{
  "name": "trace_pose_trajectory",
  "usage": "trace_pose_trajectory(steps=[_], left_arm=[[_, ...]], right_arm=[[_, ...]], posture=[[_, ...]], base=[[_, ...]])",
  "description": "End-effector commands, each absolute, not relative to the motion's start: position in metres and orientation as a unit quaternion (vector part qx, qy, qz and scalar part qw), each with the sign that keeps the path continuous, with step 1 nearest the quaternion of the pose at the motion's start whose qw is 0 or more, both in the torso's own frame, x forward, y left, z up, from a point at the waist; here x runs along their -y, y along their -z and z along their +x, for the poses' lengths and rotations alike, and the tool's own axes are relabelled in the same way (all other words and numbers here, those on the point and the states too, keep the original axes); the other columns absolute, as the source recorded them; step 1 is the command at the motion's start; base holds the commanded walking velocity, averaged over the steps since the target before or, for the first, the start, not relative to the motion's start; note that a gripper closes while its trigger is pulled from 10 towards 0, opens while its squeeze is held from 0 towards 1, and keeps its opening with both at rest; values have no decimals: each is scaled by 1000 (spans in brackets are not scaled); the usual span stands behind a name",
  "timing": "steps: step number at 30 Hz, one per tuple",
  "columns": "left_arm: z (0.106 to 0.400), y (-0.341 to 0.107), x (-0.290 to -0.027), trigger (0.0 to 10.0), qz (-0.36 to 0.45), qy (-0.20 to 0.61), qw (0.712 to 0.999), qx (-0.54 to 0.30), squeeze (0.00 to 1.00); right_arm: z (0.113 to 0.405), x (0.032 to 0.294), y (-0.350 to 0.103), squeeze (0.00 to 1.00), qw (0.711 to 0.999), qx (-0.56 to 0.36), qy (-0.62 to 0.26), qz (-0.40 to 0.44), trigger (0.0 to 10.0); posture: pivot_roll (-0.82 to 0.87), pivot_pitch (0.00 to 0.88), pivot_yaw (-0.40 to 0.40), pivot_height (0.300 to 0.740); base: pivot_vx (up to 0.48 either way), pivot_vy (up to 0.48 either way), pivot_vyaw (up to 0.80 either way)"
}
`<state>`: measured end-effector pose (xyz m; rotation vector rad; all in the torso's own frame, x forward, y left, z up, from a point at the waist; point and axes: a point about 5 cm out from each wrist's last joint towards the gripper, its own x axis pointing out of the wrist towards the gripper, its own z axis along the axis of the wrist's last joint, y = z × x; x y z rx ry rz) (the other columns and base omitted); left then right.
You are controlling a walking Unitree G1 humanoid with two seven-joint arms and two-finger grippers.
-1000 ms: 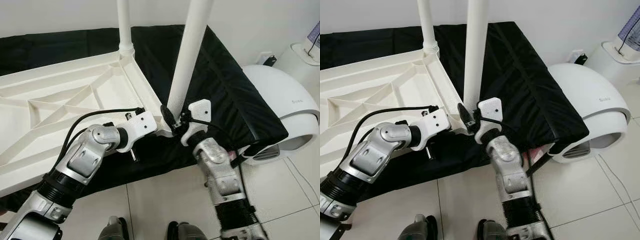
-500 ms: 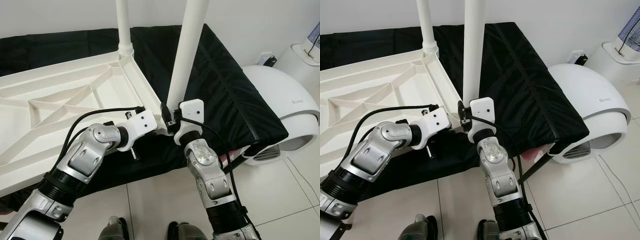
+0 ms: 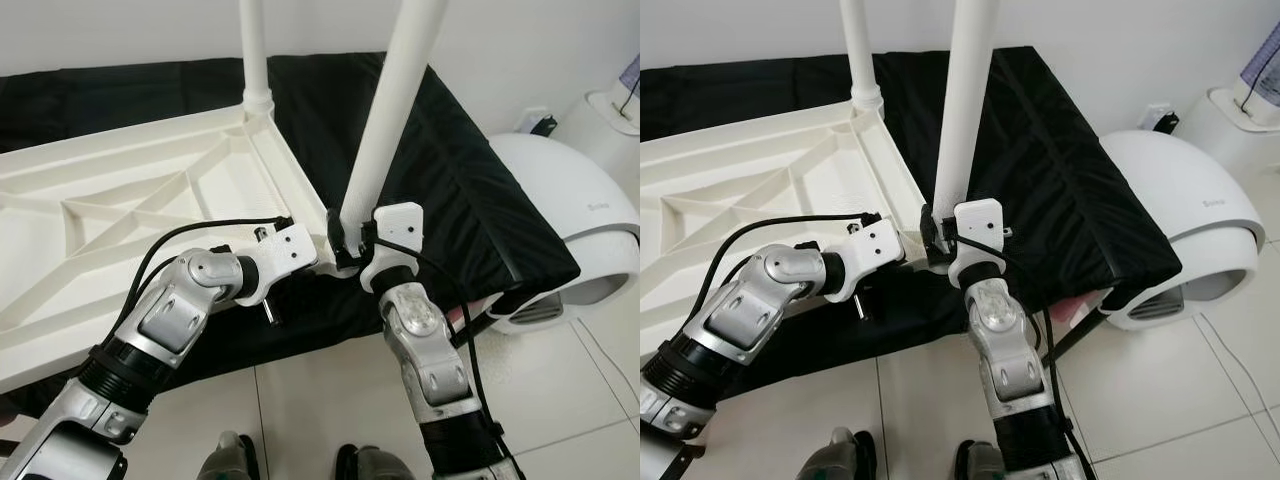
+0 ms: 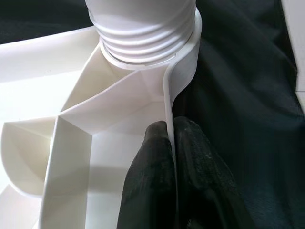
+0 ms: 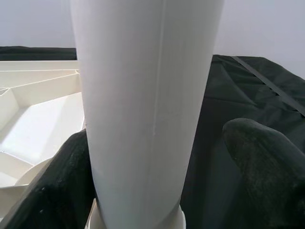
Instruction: Building children table
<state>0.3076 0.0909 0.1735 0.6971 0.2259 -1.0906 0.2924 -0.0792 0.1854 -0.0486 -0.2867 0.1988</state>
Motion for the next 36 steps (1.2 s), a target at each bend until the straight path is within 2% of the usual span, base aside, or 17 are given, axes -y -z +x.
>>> trace_pose_trajectory(steps=[1,4,5,6,7,9,10,24,25,31,36], left_arm=[[307,-167,-101,10000,337,497,790,-123,0],[308,-167,-101,10000,338,496,791,-122,0],[309,-167,-101,10000,338,494,792,-122,353],[309,-167,-101,10000,338,494,792,-122,353],[310,-167,-102,10000,338,493,793,-122,855],[310,-168,-102,10000,337,492,793,-122,855],[310,-168,-102,10000,333,493,794,-123,1000],[310,-170,-101,10000,337,495,792,-115,1000],[310,-172,-101,10000,337,495,793,-113,0],[308,-178,-100,10000,336,496,794,-104,0],[306,-188,-103,10000,330,482,806,-90,0]], right_arm=[[288,101,-183,0,988,150,-41,-7,10000],[286,100,-183,0,987,154,-50,-2,10000],[282,103,-181,0,986,157,-53,-4,10000],[282,103,-181,0,986,157,-53,-4,10000],[279,105,-179,0,986,156,-53,-3,10000],[277,107,-177,0,987,155,-52,-3,10000],[275,109,-176,0,987,153,-53,1,10000],[275,99,-187,0,973,187,-127,40,10000],[276,97,-189,0,969,193,-146,50,10000],[278,98,-193,0,964,200,-171,48,10000],[275,99,-189,0,958,190,-207,56,10000]], posture=[[-32,105,7,740],[-32,105,7,740],[-34,106,9,740],[-34,106,9,740],[-35,107,10,740],[-35,107,10,740],[-39,106,12,740],[-34,105,15,740],[-33,107,15,740],[-24,114,12,740],[-18,123,13,740]], base=[[0,0,0],[0,0,0],[0,0,0],[0,0,0],[0,0,0],[0,0,0],[0,0,0],[0,0,0],[0,0,0],[0,0,0],[0,0,0]])
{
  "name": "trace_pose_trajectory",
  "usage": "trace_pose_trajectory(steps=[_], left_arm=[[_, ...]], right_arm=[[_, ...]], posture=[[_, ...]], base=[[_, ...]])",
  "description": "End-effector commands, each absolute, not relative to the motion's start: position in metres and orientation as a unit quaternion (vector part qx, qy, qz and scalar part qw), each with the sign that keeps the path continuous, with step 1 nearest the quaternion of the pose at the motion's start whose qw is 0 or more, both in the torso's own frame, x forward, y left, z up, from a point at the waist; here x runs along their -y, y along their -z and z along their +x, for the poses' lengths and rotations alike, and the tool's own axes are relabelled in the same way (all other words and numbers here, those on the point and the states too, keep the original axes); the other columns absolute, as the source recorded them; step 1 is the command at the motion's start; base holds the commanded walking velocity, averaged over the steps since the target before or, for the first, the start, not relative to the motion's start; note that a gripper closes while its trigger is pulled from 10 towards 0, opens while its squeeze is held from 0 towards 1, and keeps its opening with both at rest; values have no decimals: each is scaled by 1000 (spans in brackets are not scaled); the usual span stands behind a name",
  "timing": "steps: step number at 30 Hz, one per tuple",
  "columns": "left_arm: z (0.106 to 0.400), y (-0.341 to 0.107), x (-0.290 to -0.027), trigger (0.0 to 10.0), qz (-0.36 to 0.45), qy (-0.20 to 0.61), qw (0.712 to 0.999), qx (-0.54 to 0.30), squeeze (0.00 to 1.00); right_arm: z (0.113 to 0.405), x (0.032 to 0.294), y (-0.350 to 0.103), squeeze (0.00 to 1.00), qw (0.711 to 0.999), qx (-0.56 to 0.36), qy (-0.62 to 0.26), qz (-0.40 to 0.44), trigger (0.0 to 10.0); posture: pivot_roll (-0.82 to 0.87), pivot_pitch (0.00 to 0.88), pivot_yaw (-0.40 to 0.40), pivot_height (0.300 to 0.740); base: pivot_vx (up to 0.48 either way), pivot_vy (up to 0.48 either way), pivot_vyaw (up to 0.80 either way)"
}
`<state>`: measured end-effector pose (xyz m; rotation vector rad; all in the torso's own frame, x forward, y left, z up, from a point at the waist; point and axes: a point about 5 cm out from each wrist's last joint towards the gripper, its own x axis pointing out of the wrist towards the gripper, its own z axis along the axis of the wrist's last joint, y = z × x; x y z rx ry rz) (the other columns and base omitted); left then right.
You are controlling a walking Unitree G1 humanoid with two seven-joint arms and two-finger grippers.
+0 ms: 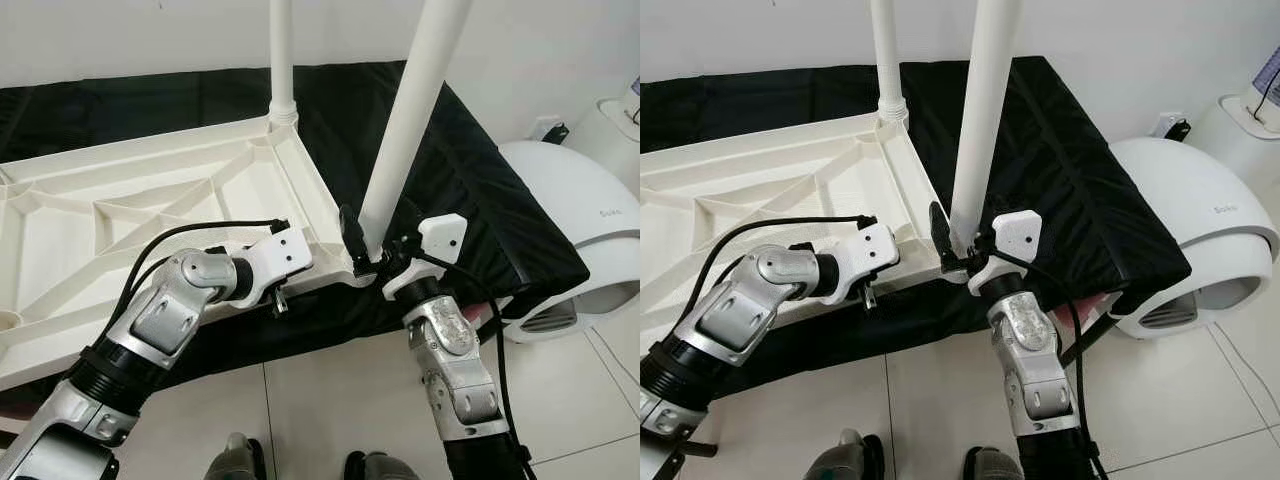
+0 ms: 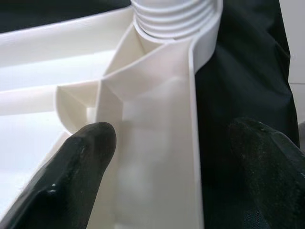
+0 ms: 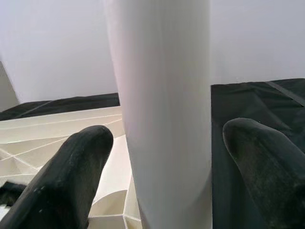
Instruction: Building children table
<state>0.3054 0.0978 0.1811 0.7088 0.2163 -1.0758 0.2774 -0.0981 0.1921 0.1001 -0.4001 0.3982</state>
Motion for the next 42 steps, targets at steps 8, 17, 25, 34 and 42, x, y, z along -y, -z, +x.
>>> trace_pose_trajectory(steps=[8,17,25,34,42], left_arm=[[302,-197,-107,10000,284,446,846,-68,0],[291,-205,-110,10000,248,436,863,-52,0],[286,-219,-114,10000,150,416,896,-15,0],[284,-217,-117,10000,114,380,918,0,0],[290,-216,-127,10000,43,314,948,24,0]], right_arm=[[264,112,-181,0,957,186,-217,50,10000],[254,122,-174,0,959,179,-214,50,10000],[246,128,-168,0,961,163,-221,41,10000],[247,129,-168,0,961,154,-229,35,10000],[245,133,-167,0,963,132,-236,20,10000]], posture=[[-18,134,22,740],[-14,143,25,740],[-14,151,16,740],[-14,161,12,740],[-17,181,-9,740]], base=[[0,0,0],[0,0,0],[0,0,0],[0,0,0],[0,0,0]])
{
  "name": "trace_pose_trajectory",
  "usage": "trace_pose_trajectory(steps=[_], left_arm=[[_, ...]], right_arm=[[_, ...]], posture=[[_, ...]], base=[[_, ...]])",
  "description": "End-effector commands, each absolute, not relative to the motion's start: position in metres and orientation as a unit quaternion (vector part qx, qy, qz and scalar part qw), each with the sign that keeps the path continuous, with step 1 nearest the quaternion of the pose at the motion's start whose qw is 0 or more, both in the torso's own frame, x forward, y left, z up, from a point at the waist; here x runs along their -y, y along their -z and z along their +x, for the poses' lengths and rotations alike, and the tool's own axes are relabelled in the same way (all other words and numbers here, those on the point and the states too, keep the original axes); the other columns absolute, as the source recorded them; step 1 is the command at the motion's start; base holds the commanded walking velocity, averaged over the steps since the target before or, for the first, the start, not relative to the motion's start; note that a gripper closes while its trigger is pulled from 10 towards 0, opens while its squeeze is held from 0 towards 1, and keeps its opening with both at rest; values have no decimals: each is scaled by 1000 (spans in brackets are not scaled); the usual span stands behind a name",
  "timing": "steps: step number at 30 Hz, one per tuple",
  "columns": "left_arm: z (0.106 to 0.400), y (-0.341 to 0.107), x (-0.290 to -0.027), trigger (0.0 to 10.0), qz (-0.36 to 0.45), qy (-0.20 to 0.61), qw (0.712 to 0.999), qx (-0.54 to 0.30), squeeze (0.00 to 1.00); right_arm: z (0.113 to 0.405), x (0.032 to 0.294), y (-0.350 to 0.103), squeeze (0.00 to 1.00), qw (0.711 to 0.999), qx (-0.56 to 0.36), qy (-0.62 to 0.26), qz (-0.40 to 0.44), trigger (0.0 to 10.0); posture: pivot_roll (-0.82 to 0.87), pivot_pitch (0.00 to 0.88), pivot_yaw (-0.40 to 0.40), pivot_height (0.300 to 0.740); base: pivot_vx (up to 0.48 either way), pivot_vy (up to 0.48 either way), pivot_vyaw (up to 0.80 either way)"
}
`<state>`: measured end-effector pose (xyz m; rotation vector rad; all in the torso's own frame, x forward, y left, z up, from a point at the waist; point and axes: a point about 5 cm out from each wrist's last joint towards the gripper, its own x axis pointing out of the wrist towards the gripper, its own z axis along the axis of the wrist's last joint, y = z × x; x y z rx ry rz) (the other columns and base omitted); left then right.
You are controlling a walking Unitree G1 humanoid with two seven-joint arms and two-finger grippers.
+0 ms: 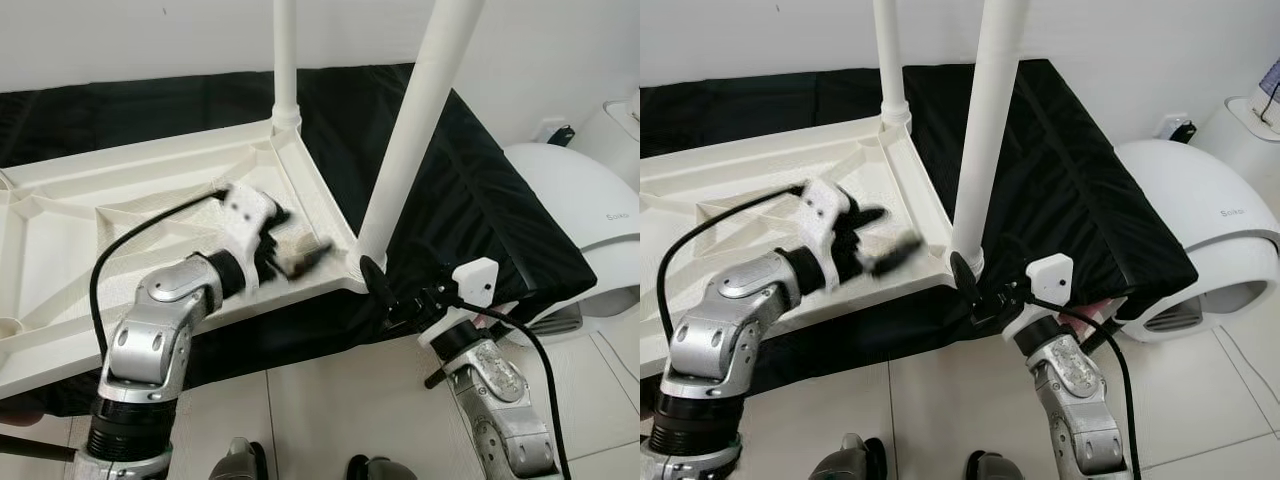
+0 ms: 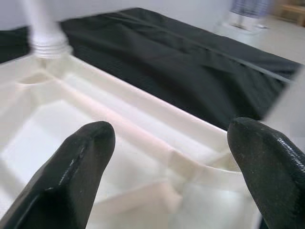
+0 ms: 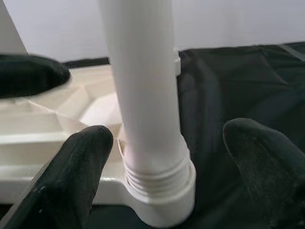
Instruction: Building children table
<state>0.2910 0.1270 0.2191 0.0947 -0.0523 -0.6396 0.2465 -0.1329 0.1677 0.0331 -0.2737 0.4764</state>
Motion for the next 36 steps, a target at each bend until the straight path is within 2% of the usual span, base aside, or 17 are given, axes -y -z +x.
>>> trace_pose_trajectory(steps=[1,11,19,29,31,36], left_arm=[[292,-215,-130,10000,28,300,953,27,0],[298,-215,-139,10000,-11,235,971,40,0],[293,-208,-133,10000,-19,219,975,33,0],[286,-205,-128,10000,6,202,978,59,0],[285,-205,-128,10000,6,200,978,56,0],[285,-205,-128,10000,9,197,979,56,0]], right_arm=[[246,135,-167,0,964,128,-231,11,10000],[255,137,-168,0,968,118,-221,-7,10000],[254,137,-169,0,960,120,-252,-7,10000],[238,123,-168,0,931,99,-351,13,10000],[231,119,-167,0,916,84,-391,25,10000],[228,117,-167,0,910,78,-407,33,10000]], posture=[[-17,191,-20,740],[-13,167,-33,740],[-4,152,-38,740],[-15,148,-34,740],[-16,151,-32,740],[-13,150,-28,740]], base=[[0,0,0],[0,0,0],[0,0,0],[0,0,0],[0,0,0],[0,0,0]])
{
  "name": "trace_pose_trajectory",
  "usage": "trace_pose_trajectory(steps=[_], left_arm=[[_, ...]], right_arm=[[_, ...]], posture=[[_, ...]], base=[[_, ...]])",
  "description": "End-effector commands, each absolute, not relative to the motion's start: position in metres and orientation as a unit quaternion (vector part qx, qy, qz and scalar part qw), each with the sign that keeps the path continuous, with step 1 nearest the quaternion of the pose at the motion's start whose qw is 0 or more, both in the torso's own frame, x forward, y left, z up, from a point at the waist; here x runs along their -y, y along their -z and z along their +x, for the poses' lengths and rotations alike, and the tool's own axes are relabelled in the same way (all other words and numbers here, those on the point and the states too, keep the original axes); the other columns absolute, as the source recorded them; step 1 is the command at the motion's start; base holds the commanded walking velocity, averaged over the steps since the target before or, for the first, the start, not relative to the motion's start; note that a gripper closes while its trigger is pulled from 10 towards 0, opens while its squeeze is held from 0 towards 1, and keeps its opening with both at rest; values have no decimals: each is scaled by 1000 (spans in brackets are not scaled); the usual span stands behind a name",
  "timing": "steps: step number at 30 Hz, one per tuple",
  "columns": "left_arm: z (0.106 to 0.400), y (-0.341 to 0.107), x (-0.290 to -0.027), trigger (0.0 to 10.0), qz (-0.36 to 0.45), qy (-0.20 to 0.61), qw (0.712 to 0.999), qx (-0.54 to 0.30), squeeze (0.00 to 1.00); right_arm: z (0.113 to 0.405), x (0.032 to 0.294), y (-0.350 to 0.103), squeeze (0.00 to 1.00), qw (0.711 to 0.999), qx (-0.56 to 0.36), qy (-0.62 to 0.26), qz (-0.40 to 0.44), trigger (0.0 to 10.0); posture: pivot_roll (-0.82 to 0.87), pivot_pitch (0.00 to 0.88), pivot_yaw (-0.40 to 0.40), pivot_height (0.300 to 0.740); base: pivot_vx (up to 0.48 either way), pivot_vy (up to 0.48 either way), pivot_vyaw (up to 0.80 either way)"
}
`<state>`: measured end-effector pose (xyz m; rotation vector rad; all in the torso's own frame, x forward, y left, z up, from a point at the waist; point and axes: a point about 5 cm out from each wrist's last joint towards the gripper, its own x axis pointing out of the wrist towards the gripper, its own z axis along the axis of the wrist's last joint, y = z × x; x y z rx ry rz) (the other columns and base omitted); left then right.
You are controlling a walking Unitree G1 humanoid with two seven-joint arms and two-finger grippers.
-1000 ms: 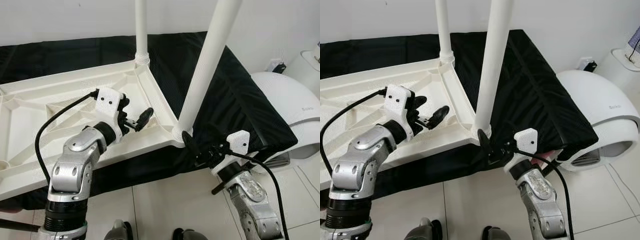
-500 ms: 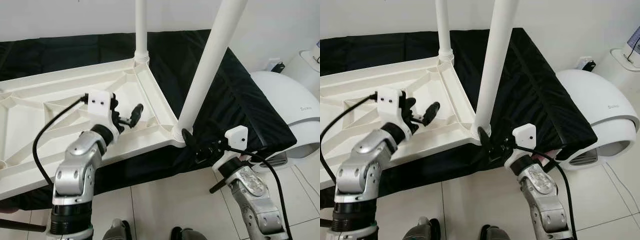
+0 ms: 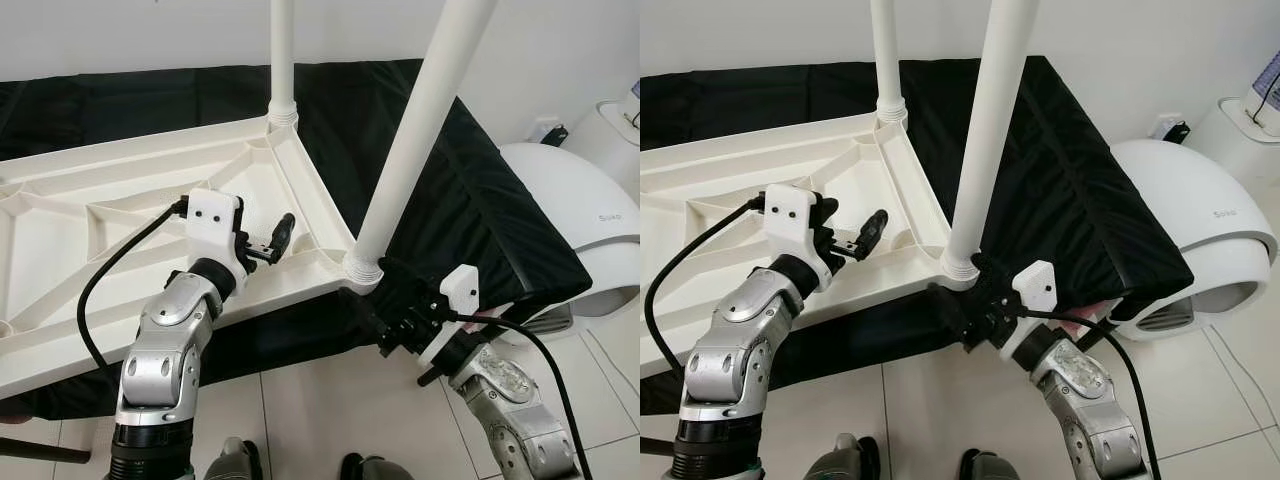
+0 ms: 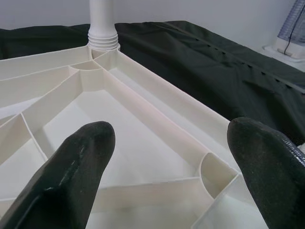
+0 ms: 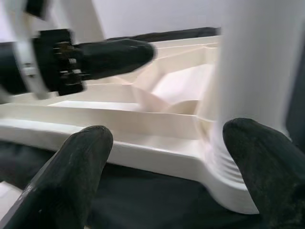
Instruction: Building children table
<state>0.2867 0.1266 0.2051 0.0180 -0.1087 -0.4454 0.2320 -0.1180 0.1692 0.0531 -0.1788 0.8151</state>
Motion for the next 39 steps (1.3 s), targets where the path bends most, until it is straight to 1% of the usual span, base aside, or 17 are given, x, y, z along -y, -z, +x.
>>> trace_pose_trajectory(steps=[1,4,8,14,17,22,25,27,28,32,34,35,37,39], left_arm=[[285,-205,-128,10000,9,197,979,56,0],[282,-211,-138,10000,32,183,980,72,0],[280,-214,-143,10000,44,179,979,86,0],[276,-211,-143,10000,65,193,975,85,0],[274,-209,-143,10000,77,195,974,85,0],[272,-208,-142,10000,79,191,975,86,0],[267,-208,-138,10000,74,189,975,85,0],[267,-208,-138,10000,74,189,975,85,0],[264,-205,-135,10000,75,192,975,84,0],[263,-205,-134,10000,75,193,975,84,0],[261,-204,-132,10000,75,197,974,83,0],[261,-204,-132,10000,75,197,974,83,0],[259,-203,-130,10000,75,202,973,80,0],[258,-203,-129,10000,74,204,973,79,0]], right_arm=[[228,117,-167,0,910,78,-407,33,10000],[230,116,-170,0,891,75,-447,29,10000],[236,118,-172,0,883,76,-462,18,10000],[251,123,-177,0,872,74,-484,2,10000],[259,129,-182,0,859,64,-508,-3,10000],[267,135,-185,0,851,55,-521,-3,10000],[279,141,-188,0,844,49,-533,-15,10000],[279,141,-188,0,844,49,-533,-15,10000],[289,145,-190,0,839,43,-542,-28,10000],[293,146,-191,0,836,41,-546,-33,10000],[303,151,-192,0,835,38,-547,-52,10000],[303,151,-192,0,835,38,-547,-52,10000],[316,156,-194,0,834,30,-547,-72,10000],[320,157,-194,0,834,28,-546,-78,10000]], posture=[[-13,150,-28,740],[-2,161,-25,740],[-1,166,-28,740],[10,171,-54,740],[13,171,-62,740],[28,169,-87,740],[40,170,-103,740],[40,170,-103,740],[41,173,-105,740],[43,175,-106,740],[49,186,-108,740],[49,186,-108,740],[52,194,-106,740],[52,198,-105,740]], base=[[0,0,0],[0,0,0],[0,0,0],[0,0,0],[0,0,0],[0,0,0],[0,0,0],[0,0,0],[0,0,0],[0,0,0],[0,0,0],[0,0,0],[0,0,0],[0,0,0]])
